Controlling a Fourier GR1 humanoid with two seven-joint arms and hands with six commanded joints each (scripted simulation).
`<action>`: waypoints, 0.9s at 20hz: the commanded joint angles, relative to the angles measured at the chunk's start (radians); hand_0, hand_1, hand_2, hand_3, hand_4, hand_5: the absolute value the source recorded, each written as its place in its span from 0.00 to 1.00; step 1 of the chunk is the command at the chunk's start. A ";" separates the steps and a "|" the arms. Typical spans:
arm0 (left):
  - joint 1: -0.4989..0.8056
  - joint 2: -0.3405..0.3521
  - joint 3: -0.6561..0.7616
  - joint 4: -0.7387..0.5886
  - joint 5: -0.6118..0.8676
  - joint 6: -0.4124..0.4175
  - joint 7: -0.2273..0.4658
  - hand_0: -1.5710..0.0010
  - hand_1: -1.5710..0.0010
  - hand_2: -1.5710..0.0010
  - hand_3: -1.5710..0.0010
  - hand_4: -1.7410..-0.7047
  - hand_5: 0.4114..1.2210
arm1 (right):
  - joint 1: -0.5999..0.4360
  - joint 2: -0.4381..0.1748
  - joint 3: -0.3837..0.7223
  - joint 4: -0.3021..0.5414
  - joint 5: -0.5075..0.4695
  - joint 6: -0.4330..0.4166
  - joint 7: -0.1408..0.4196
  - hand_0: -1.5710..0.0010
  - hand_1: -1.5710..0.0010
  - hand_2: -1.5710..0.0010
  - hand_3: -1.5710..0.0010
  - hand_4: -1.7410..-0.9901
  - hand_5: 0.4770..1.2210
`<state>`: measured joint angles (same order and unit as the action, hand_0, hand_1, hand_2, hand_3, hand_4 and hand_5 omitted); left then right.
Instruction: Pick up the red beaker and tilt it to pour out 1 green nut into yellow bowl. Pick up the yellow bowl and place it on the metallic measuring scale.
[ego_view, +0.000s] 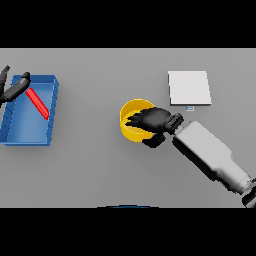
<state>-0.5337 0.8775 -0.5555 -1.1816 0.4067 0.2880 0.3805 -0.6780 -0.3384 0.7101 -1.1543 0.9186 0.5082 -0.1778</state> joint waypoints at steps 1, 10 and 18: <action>-0.001 -0.004 -0.001 0.002 -0.004 0.005 -0.006 1.00 1.00 1.00 1.00 0.99 0.35 | 0.002 0.000 0.005 -0.001 0.003 0.002 -0.007 0.82 0.85 0.89 0.89 0.47 0.53; 0.001 0.005 0.002 0.001 0.000 -0.006 -0.010 1.00 1.00 1.00 1.00 0.98 0.35 | 0.001 -0.033 0.014 -0.035 0.008 -0.010 -0.050 0.11 0.12 0.22 0.29 0.09 0.94; -0.007 -0.003 -0.004 0.008 -0.003 -0.011 0.001 1.00 1.00 1.00 1.00 0.99 0.35 | -0.007 -0.049 -0.036 -0.063 -0.027 -0.004 -0.044 0.02 0.02 0.15 0.15 0.01 0.99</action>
<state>-0.5407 0.8737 -0.5596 -1.1737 0.4043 0.2771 0.3818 -0.6854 -0.3879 0.6740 -1.2174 0.8914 0.5045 -0.2220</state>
